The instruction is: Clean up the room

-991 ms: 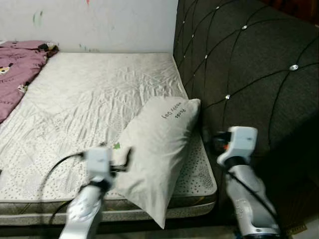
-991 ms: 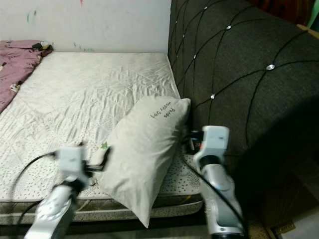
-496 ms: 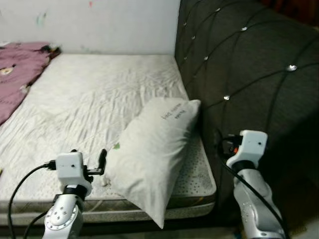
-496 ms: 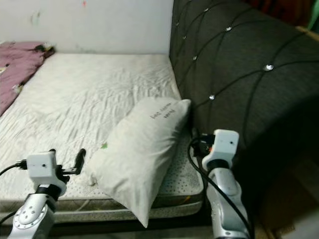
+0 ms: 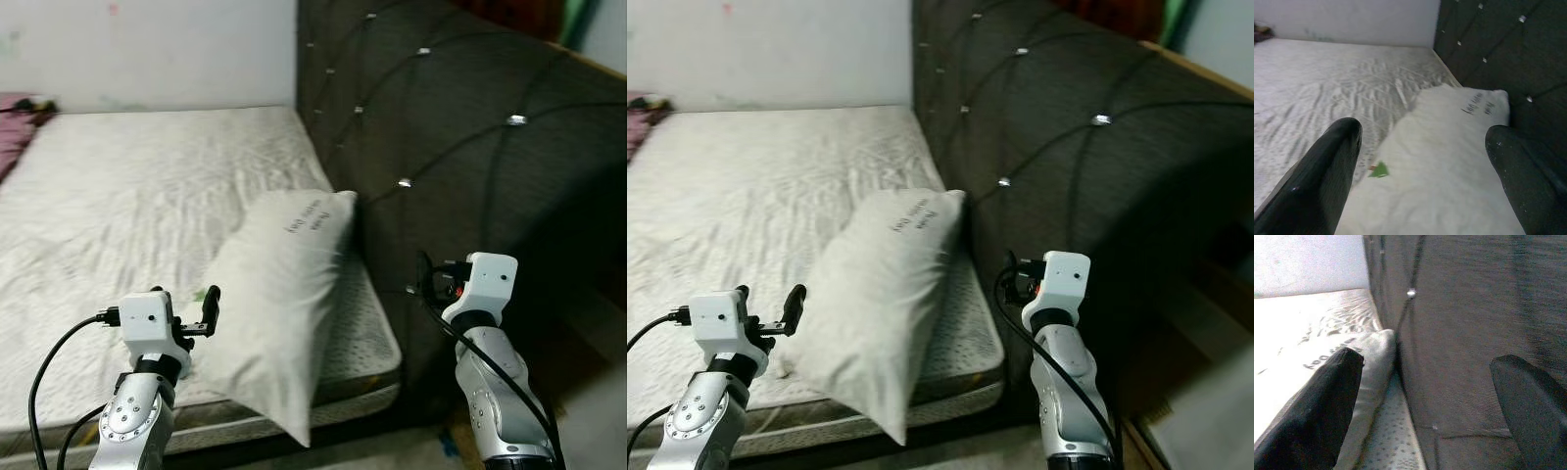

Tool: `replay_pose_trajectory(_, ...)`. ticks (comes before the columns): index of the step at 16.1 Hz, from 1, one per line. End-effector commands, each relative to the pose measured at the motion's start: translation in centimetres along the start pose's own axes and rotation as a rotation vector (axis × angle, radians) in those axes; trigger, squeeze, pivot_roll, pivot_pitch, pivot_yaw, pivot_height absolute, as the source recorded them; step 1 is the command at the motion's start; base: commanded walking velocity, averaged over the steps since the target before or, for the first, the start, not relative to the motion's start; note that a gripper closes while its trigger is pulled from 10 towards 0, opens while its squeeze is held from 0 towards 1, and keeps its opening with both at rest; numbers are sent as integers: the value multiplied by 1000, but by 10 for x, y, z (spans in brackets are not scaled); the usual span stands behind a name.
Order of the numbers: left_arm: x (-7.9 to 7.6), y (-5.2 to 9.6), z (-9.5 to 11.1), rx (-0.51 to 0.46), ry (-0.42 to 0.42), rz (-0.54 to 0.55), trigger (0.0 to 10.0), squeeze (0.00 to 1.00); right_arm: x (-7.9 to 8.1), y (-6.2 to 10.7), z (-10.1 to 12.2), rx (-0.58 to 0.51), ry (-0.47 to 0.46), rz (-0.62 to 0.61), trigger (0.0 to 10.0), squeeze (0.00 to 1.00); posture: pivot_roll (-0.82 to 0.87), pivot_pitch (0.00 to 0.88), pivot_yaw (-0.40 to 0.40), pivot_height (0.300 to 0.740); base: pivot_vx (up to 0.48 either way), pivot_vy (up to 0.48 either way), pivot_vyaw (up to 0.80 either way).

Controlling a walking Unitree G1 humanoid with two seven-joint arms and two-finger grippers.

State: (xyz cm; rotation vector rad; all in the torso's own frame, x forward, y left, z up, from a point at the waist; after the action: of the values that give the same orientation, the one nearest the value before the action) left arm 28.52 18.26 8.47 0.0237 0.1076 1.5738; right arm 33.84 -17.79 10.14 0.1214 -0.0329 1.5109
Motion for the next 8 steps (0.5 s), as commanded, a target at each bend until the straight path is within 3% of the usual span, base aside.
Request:
replay_pose_trajectory(1, 1, 0, -1, 11, 1, -8, 10000, 0, 5, -3, 5, -16, 1, 20, 10000, 0, 61, 0, -18, 740, 0, 480, 0)
replay_pose_trajectory(7, -3, -5, 0, 7, 14, -16, 10000, 0, 12, -4, -4, 29, 39, 60, 10000, 0, 53, 0, -16, 740, 0, 479, 0)
replay_pose_trajectory(8, -3, -4, 0, 3, 7, -13, 10000, 0, 9, -3, -12, 71, 73, 48, 10000, 0, 55, 0, -17, 740, 0, 0, 0)
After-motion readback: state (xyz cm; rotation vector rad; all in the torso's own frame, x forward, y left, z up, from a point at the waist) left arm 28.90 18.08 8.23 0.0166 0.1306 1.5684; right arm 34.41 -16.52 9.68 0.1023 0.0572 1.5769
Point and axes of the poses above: a point about 5 cm out from each wrist's last joint towards the gripper, its own y axis pointing back from the gripper into the wrist, its own z axis along the axis of the wrist's last joint, x = y × z, the point moved 5 cm from there along -y, pointing out of the wrist towards the gripper, and after that the axes turned 2 degrees about -y, right-handed, at the moved point
